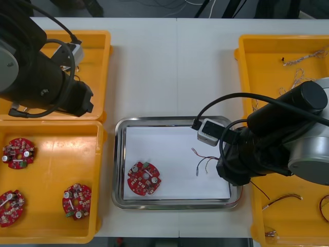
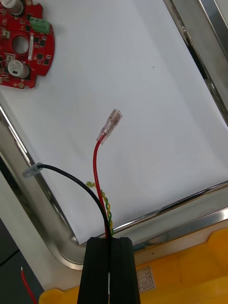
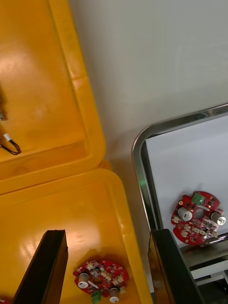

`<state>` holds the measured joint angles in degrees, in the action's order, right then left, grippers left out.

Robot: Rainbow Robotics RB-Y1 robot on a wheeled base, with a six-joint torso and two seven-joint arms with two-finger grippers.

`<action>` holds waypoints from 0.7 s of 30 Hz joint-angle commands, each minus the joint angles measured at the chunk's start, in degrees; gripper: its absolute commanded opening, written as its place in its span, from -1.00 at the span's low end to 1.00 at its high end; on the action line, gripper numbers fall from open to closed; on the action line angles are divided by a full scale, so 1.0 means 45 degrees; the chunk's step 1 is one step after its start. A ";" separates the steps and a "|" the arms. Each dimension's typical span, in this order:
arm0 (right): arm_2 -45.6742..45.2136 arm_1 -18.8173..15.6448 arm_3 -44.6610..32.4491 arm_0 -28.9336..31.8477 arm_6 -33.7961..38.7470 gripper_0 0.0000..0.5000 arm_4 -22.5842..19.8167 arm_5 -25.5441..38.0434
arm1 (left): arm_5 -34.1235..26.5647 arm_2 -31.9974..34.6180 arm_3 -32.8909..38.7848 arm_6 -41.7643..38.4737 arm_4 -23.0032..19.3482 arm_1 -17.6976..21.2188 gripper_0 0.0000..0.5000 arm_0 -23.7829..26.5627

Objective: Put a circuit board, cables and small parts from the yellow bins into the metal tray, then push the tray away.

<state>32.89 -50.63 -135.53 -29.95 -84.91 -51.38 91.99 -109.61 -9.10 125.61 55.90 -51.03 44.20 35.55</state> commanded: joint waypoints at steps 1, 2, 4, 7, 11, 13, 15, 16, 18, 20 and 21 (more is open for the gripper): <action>0.0465 0.0646 0.0275 -0.0338 0.0452 -1.00 0.0676 -0.0129 | -0.0086 0.0655 -0.0258 -0.0469 -0.0047 0.0706 1.00 -0.0146; 0.0543 0.0763 0.0353 -0.0338 0.0471 -1.00 0.0813 -0.0129 | -0.0086 0.0811 -0.0414 -0.0352 -0.0028 0.0764 1.00 -0.0146; 0.0641 0.0919 0.0470 -0.0357 0.0491 -1.00 0.1028 -0.0129 | -0.0086 0.1104 -0.0727 0.0195 -0.0028 0.0862 1.00 -0.0166; 0.0739 0.1193 0.0685 -0.0338 0.0530 -1.00 0.1282 -0.0129 | -0.0086 0.1632 -0.1196 0.1016 -0.0067 0.0979 1.00 -0.0244; 0.0914 0.1603 0.1036 -0.0318 0.0549 -1.00 0.1672 -0.0129 | -0.0086 0.2159 -0.1703 0.2070 -0.0047 0.1018 1.00 -0.0381; 0.1032 0.1798 0.1154 -0.0259 0.0549 -1.00 0.2004 -0.0110 | -0.0086 0.2413 -0.1918 0.2520 -0.0028 0.1018 1.00 -0.0420; 0.1266 0.2072 0.1349 -0.0220 0.0569 -1.00 0.2454 -0.0129 | -0.0086 0.2784 -0.2289 0.3164 0.0011 0.1038 1.00 -0.0420; 0.1305 0.2130 0.1408 -0.0220 0.0569 -1.00 0.2551 -0.0129 | -0.0086 0.2862 -0.2367 0.3340 0.0011 0.1038 1.00 -0.0420; 0.1481 0.2306 0.1564 -0.0181 0.0471 -1.00 0.2805 -0.0149 | -0.0086 0.3194 -0.2719 0.4004 0.0051 0.1057 1.00 -0.0420; 0.1637 0.2404 0.1681 -0.0181 0.0432 -1.00 0.2961 -0.0207 | -0.0086 0.3409 -0.2992 0.4570 0.0109 0.1096 1.00 -0.0420; 0.1774 0.2443 0.1661 -0.0162 0.0413 -1.00 0.3079 -0.0266 | -0.0086 0.3507 -0.3110 0.4824 0.0129 0.1116 1.00 -0.0420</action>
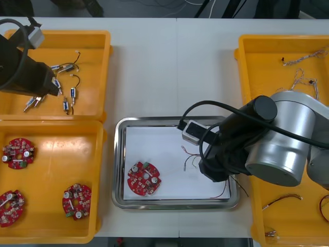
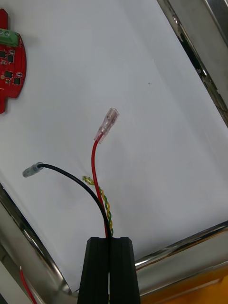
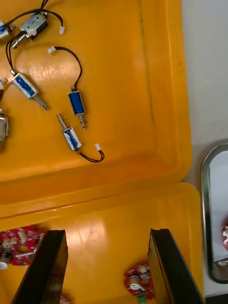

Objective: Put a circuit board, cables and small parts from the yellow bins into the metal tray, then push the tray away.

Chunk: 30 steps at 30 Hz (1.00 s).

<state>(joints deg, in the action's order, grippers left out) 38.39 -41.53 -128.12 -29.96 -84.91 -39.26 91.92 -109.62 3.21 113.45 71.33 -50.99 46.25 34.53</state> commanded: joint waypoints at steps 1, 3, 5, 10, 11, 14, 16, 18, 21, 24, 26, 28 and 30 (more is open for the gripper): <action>0.0745 0.0439 0.0014 -0.0158 0.0374 -1.00 0.0620 -0.0350 | -0.0085 0.0908 -0.0602 0.1726 0.0120 0.0698 1.00 -0.0194; 0.1136 0.0478 -0.0006 -0.0177 0.0296 -1.00 0.0991 -0.0642 | -0.0085 0.1142 -0.0954 0.2390 0.0159 0.0795 1.00 -0.0194; 0.1487 0.0459 -0.0006 -0.0177 0.0198 -1.00 0.1362 -0.0916 | -0.0085 0.1220 -0.1246 0.2976 0.0237 0.0913 1.00 -0.0194; 0.2054 0.0322 0.0014 -0.0177 -0.0134 -1.00 0.1733 -0.1092 | -0.0085 0.1318 -0.2086 0.4363 0.0432 0.1225 1.00 -0.0194; 0.2191 0.0263 0.0014 -0.0177 -0.0232 -1.00 0.1733 -0.1092 | -0.0085 0.1318 -0.2321 0.4734 0.0452 0.1323 1.00 -0.0194; 0.2425 0.0166 -0.0006 -0.0177 -0.0486 -1.00 0.1694 -0.1092 | -0.0085 0.1318 -0.2946 0.5574 0.0569 0.1479 1.00 -0.0194; 0.2542 0.0127 -0.0006 -0.0177 -0.0662 -1.00 0.1733 -0.1092 | -0.0085 0.1318 -0.3278 0.6043 0.0666 0.1577 1.00 -0.0194; 0.2601 0.0107 -0.0006 -0.0177 -0.1228 -1.00 0.1830 -0.1092 | -0.0085 0.1298 -0.3590 0.6531 0.0764 0.1635 1.00 -0.0174; 0.2698 0.0068 0.0014 -0.0177 -0.2029 -1.00 0.1928 -0.1092 | 0.0297 0.1298 -0.4157 0.7586 0.0920 0.1713 1.00 -0.0155; 0.2777 0.0068 -0.0006 -0.0177 -0.2400 -1.00 0.2026 -0.1092 | 0.0570 0.1298 -0.4508 0.8211 0.0998 0.1713 1.00 -0.0116; 0.2933 0.0068 0.0014 -0.0177 -0.2829 -1.00 0.2221 -0.1092 | 0.0824 0.1298 -0.4879 0.8797 0.1038 0.1713 1.00 -0.0057; 0.3089 0.0049 -0.0006 -0.0177 -0.2869 -1.00 0.2338 -0.1092 | 0.0922 0.1298 -0.5172 0.9168 0.1057 0.1713 1.00 0.0060; 0.3441 0.0029 0.0014 -0.0177 -0.2888 -1.00 0.2709 -0.1111 | 0.0981 0.1298 -0.5582 0.9734 0.1038 0.1713 1.00 0.0275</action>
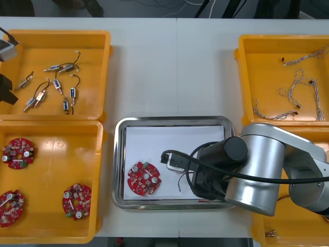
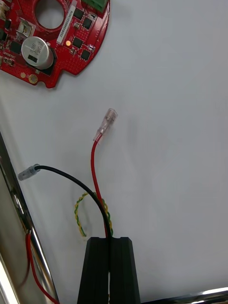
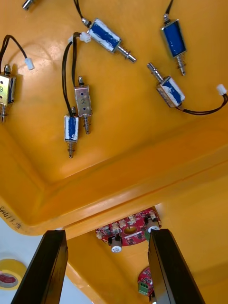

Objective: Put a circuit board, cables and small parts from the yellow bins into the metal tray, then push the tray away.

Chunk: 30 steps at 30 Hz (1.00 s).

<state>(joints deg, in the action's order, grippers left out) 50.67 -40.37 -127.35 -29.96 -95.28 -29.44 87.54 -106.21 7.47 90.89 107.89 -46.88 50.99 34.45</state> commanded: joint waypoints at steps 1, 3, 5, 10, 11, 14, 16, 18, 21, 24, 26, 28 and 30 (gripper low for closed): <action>0.0830 -0.0229 -0.0158 -0.0177 -0.0583 -1.00 0.0664 -0.0137 | 0.0244 0.0352 -0.0687 0.1767 0.0145 0.0660 1.00 0.0353; 0.1240 -0.0229 -0.0080 -0.0177 -0.0466 -1.00 0.1074 -0.0156 | 0.0341 0.0352 -0.1097 0.2255 0.0145 0.0660 1.00 0.0548; 0.1513 -0.0229 0.0135 -0.0177 -0.0408 -1.00 0.1289 -0.0293 | 0.0419 0.0352 -0.1351 0.2646 0.0145 0.0660 1.00 0.0685; 0.1806 -0.0112 0.0780 -0.0177 -0.0232 -1.00 0.1328 -0.0938 | 0.0732 0.0019 -0.1819 0.3544 0.0262 0.0660 1.00 0.0978; 0.1806 -0.0034 0.0936 -0.0177 -0.0212 -1.00 0.1328 -0.1055 | 0.0810 -0.0117 -0.1858 0.3681 0.0301 0.0660 1.00 0.1037; 0.1806 0.0220 0.1268 -0.0177 -0.0134 -1.00 0.1386 -0.1211 | 0.1083 -0.0449 -0.1858 0.3720 0.0379 0.0660 1.00 0.1095; 0.1806 0.0338 0.1346 -0.0177 -0.0076 -1.00 0.1504 -0.1211 | 0.1240 -0.0586 -0.1878 0.3759 0.0418 0.0660 1.00 0.1095; 0.1806 0.0396 0.1346 -0.0177 -0.0017 -1.00 0.1679 -0.1192 | 0.1435 -0.0859 -0.1897 0.3779 0.0457 0.0660 1.00 0.1154; 0.1806 0.0396 0.1346 -0.0177 0.0061 -1.00 0.1738 -0.1192 | 0.1630 -0.1074 -0.1956 0.3798 0.0496 0.0660 1.00 0.1173; 0.1806 0.0396 0.1327 -0.0177 0.0139 -1.00 0.1914 -0.1133 | 0.1767 -0.1191 -0.2386 0.3876 0.0418 0.0602 1.00 0.1349; 0.1806 0.0416 0.1288 -0.0177 0.0198 -0.67 0.2109 -0.1114 | 0.1806 -0.1231 -0.2757 0.3974 0.0399 0.0524 1.00 0.1545; 0.1806 0.0377 0.1190 -0.0177 0.0217 0.34 0.2343 -0.1074 | 0.1865 -0.1231 -0.3050 0.4091 0.0418 0.0445 1.00 0.1701; 0.1787 0.0377 0.1014 -0.0197 0.0276 1.00 0.2539 -0.0996 | 0.2001 -0.1231 -0.3265 0.4208 0.0555 0.0309 1.00 0.1779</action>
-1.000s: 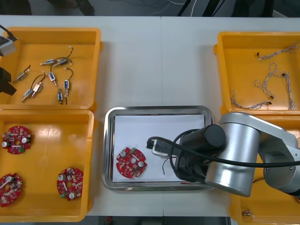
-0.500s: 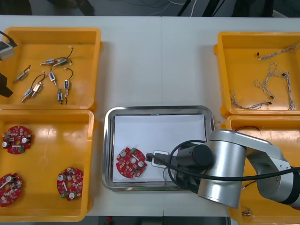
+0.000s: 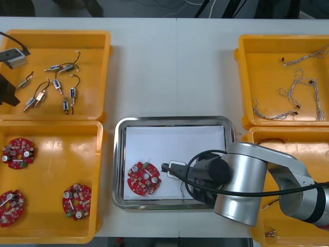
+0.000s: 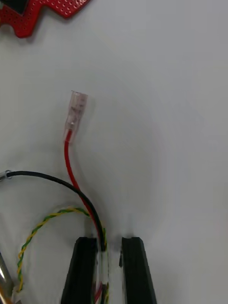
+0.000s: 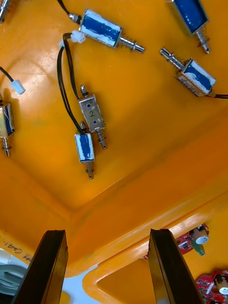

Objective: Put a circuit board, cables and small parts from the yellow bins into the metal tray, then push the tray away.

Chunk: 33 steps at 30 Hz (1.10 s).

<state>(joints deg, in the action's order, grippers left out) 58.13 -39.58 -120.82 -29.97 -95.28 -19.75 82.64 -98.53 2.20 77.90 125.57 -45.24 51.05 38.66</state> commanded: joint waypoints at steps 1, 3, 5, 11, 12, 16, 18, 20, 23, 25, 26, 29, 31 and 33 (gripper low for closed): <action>0.0090 0.0203 -0.0534 -0.0177 0.0315 1.00 0.0424 0.0151 | 0.0354 -0.0060 -0.0456 0.0337 0.0229 0.0257 1.00 0.0863; 0.0051 0.0183 -0.0670 -0.0196 0.0354 1.00 0.0424 0.0327 | 0.0451 -0.0157 -0.0573 0.0376 0.0287 0.0199 1.00 0.0922; -0.0047 0.0183 -0.0866 -0.0196 0.0393 1.00 0.0424 0.0601 | 0.0568 -0.0372 -0.0671 0.0396 0.0365 0.0218 1.00 0.1019; -0.0613 0.0183 -0.1725 -0.0196 0.0510 1.00 -0.0142 0.1831 | 0.1213 -0.0763 -0.1296 0.0454 0.0522 0.0179 1.00 0.1175; -0.0848 0.0203 -0.1862 -0.0196 0.0510 1.00 -0.0474 0.2046 | 0.1311 -0.0821 -0.1471 0.0493 0.0541 0.0160 1.00 0.1234; -0.1863 0.0261 -0.2487 -0.0216 0.0530 1.00 -0.1451 0.2847 | 0.1623 -0.1075 -0.1725 0.0552 0.0756 0.0120 1.00 0.1332; -0.2391 0.0359 -0.2721 -0.0196 0.0549 1.00 -0.1842 0.3198 | 0.1799 -0.1232 -0.1725 0.0552 0.0815 0.0120 1.00 0.1332; -0.2918 0.0437 -0.2936 -0.0216 0.0549 1.00 -0.2135 0.3550 | 0.1936 -0.1349 -0.1804 0.0552 0.0834 0.0120 1.00 0.1332; -0.3895 0.0574 -0.3210 -0.0353 0.0647 1.00 -0.2857 0.4194 | 0.2229 -0.1583 -0.1960 0.0513 0.0815 0.0101 1.00 0.1332; -0.4715 0.0769 -0.3249 -0.0431 0.0784 1.00 -0.3502 0.4839 | 0.2365 -0.1681 -0.2136 0.0513 0.0815 0.0081 1.00 0.1332; -0.4930 0.0808 -0.3268 -0.0470 0.0803 1.00 -0.3619 0.5015 | 0.2404 -0.1661 -0.2194 0.0532 0.0815 0.0062 1.00 0.1332; -0.5926 0.1101 -0.3424 -0.0587 0.0940 1.00 -0.4146 0.5874 | 0.2463 -0.1681 -0.2526 0.0552 0.0854 -0.0036 1.00 0.1468; -0.6590 0.1336 -0.3620 -0.0704 0.1057 1.00 -0.4205 0.6080 | 0.2463 -0.1720 -0.2858 0.0552 0.0873 -0.0172 1.00 0.1644; -0.7117 0.1492 -0.3756 -0.0821 0.1194 1.00 -0.4205 0.6080 | 0.2463 -0.1720 -0.3132 0.0571 0.0951 -0.0290 1.00 0.1840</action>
<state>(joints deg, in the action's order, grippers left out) 30.82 -35.21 -134.66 -31.00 -92.85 -38.06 109.62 -88.05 -5.08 65.44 125.58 -42.04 50.76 42.74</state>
